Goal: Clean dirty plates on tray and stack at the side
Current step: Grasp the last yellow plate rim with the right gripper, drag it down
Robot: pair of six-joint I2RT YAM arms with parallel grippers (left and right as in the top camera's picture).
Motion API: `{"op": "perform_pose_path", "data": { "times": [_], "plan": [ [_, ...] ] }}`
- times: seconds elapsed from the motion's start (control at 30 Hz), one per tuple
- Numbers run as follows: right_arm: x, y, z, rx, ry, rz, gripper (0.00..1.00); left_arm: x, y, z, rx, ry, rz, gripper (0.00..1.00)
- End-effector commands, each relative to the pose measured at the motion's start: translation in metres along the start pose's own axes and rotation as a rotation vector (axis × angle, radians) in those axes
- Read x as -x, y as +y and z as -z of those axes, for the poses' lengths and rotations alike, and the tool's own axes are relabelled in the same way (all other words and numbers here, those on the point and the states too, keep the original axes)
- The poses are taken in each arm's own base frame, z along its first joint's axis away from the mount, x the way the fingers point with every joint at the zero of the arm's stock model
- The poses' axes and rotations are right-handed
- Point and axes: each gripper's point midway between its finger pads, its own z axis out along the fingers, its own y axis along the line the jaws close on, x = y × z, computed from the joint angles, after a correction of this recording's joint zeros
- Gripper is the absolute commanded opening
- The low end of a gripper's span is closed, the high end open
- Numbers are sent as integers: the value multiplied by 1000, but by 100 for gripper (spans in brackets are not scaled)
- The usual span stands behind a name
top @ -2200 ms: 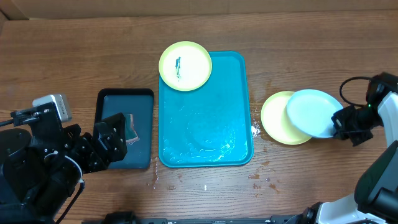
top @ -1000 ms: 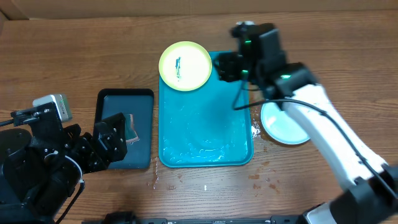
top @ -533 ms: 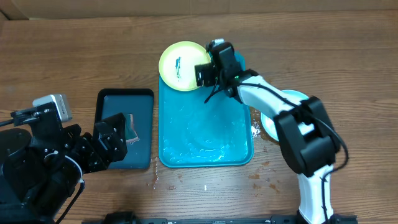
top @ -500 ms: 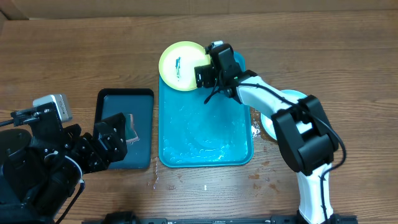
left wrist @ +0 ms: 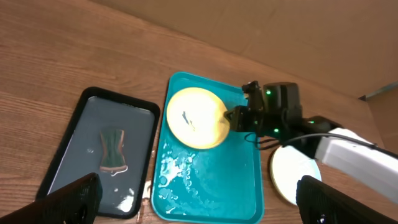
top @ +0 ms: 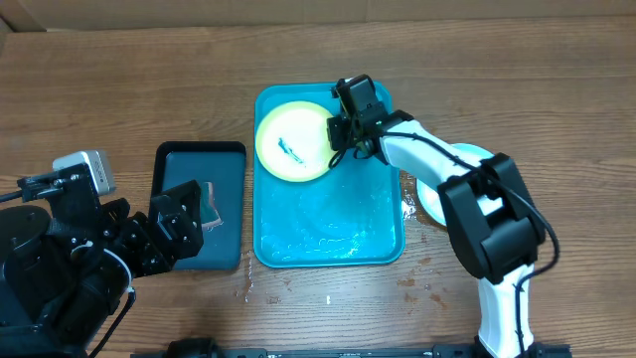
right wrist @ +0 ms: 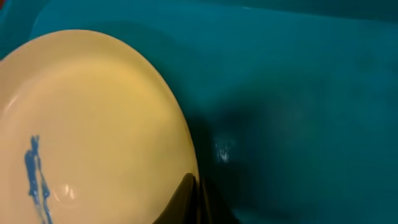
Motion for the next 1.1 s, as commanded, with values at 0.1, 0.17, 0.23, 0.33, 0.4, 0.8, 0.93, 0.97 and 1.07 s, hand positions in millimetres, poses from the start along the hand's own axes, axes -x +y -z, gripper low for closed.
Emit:
{"op": "perform_pose_path", "data": {
  "times": [0.1, 0.17, 0.23, 0.33, 0.4, 0.8, 0.93, 0.97, 1.07],
  "plan": [
    [56, 18, 121, 37, -174, 8, 4, 2, -2, 2, -8, -9, -4, 100],
    [57, 20, 152, 41, -187, 8, 4, 2, -2, 2, -8, -9, -4, 100],
    [48, 20, 178, 36, -166, 2, 4, 2, -2, 2, -8, -9, -4, 100],
    [11, 11, 192, 1, -34, -113, 4, 2, -2, 2, -8, -9, -4, 100],
    [-16, 3, 189, -40, 71, -223, 4, 2, -2, 2, -8, -9, -4, 100],
    [-127, -25, 104, -146, 230, -685, 4, 2, -2, 2, -8, -9, -4, 100],
    [-120, -7, 102, -28, 234, -583, 16, 2, -2, 2, -8, -9, -4, 100],
    [-116, -3, 105, -2, 230, -543, 18, 2, -2, 2, -8, -9, -4, 100],
    [-94, 9, 127, 66, 179, -405, 23, 2, -2, 2, -8, -9, -4, 100]
  ]
}}
